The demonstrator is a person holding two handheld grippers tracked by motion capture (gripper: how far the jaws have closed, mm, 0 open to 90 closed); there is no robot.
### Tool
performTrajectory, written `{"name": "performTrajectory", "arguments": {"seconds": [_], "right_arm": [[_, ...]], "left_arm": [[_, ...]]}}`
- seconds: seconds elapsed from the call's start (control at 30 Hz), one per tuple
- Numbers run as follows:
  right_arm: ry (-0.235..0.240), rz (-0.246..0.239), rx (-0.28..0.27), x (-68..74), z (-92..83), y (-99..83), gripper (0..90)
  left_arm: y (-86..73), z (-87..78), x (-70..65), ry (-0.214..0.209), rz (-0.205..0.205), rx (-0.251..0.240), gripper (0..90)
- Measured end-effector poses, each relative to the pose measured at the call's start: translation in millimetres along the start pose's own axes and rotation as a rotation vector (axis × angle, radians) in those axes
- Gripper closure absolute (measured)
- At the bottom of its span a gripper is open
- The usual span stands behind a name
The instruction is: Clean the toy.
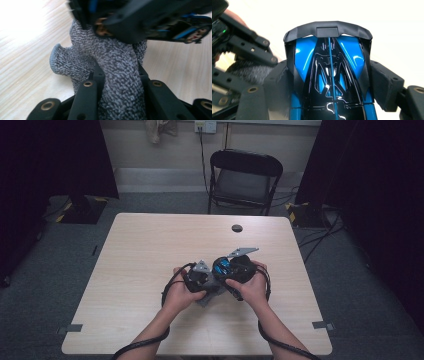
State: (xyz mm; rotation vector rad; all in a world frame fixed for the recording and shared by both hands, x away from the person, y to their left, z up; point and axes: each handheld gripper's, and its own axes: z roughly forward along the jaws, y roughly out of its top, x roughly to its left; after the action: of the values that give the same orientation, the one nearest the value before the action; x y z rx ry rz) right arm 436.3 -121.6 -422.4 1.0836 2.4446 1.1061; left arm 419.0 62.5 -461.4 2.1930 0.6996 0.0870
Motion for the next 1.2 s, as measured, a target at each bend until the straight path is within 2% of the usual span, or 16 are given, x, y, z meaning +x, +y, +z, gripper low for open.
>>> {"name": "performTrajectory", "arguments": {"seconds": [0.2, 0.57, 0.97, 1.2], "right_arm": [[-0.01, 0.006, -0.001, 0.5, 2.5, 8.5, 26.0], [-0.029, 0.019, 0.008, -1.7, 8.9, 16.8, 26.0], [-0.039, 0.018, 0.02, -4.4, 9.6, 22.4, 26.0], [-0.039, 0.005, 0.022, -2.3, 8.7, 26.7, 26.0]], "left_arm": [[2.2, 4.6, -10.9, -0.031, 0.027, -0.001, 71.8], [0.3, 9.2, -20.7, -0.08, 0.068, 0.014, 71.8], [-0.7, 9.3, -24.7, -0.099, 0.09, 0.016, 71.7], [-0.1, 6.6, -24.2, -0.092, 0.09, 0.009, 71.7]]}}
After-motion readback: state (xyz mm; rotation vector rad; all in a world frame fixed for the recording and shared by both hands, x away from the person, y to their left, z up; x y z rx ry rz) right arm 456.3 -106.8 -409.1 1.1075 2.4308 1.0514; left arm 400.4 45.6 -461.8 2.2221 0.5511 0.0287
